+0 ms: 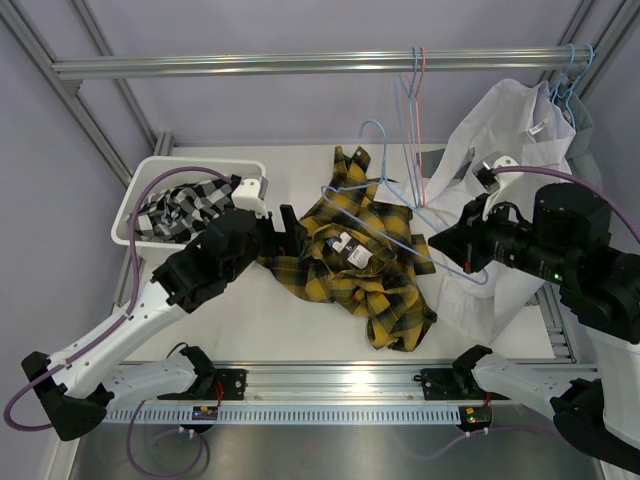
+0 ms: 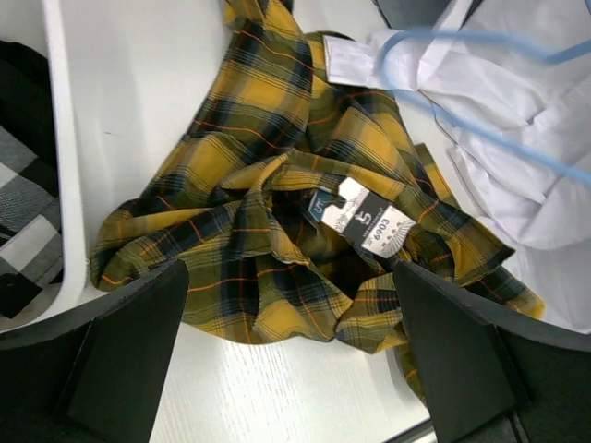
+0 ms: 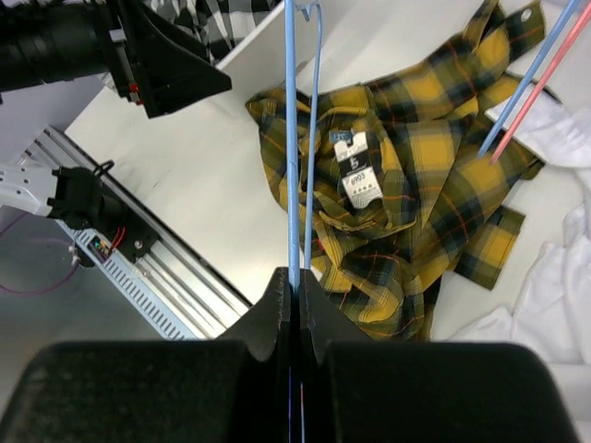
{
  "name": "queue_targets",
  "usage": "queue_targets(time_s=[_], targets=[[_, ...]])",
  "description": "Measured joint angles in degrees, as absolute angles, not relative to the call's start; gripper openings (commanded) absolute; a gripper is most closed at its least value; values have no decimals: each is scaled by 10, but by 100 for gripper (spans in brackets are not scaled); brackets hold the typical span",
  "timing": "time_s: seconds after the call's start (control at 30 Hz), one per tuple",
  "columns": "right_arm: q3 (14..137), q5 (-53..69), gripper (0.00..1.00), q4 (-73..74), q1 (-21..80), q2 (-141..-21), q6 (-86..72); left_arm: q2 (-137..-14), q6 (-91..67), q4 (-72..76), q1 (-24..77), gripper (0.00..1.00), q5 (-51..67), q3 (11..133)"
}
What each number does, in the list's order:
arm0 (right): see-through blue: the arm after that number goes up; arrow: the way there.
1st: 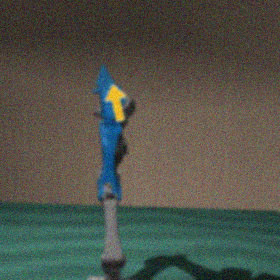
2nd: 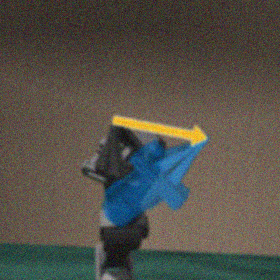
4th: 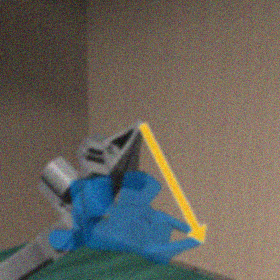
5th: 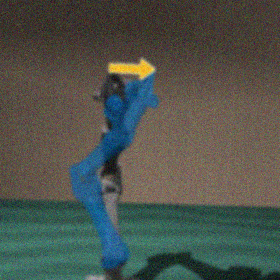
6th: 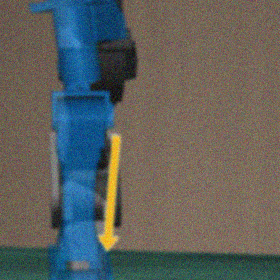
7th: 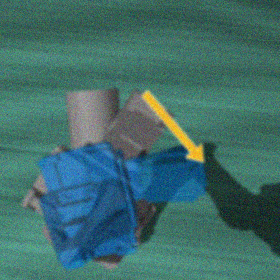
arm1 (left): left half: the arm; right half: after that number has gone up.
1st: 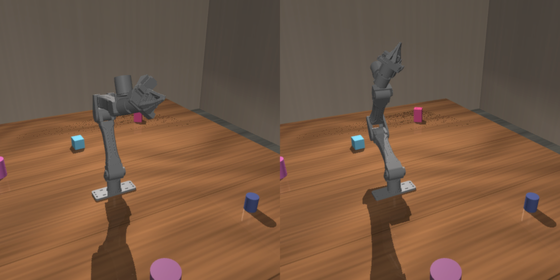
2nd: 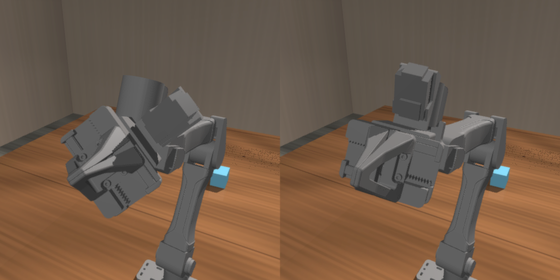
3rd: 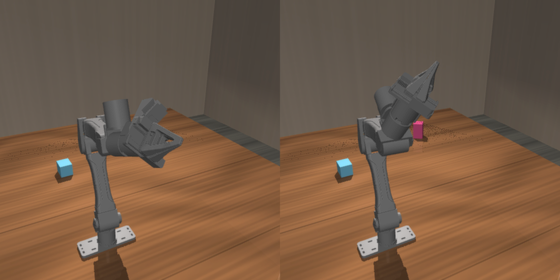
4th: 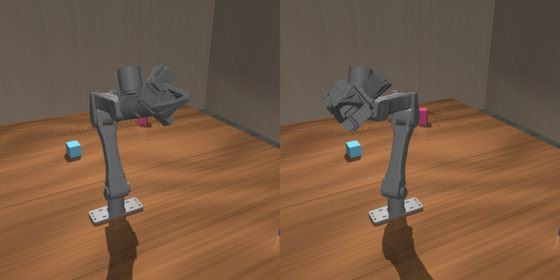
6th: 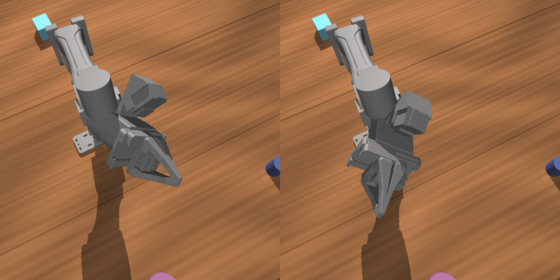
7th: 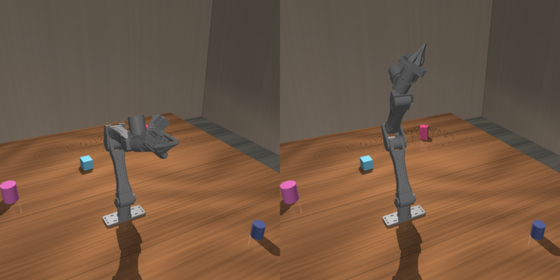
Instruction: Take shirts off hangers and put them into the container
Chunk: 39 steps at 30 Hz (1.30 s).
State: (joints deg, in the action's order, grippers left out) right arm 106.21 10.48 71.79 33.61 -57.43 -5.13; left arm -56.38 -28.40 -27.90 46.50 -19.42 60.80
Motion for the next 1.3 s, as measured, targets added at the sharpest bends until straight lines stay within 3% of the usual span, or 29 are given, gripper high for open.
queue_targets(time_s=[0.17,0.53,0.83,1.3], targets=[[1010,99,0,692,336,-573,-70,-565,-277,-264,465,99,-171,606],[997,-53,0,562,336,-581,-83,-576,-272,-273,465,99,-171,606],[989,-140,0,421,336,-653,-98,-559,-275,-302,465,99,-181,590],[874,-230,0,312,336,-712,-134,-525,-280,-333,465,99,-184,566]])
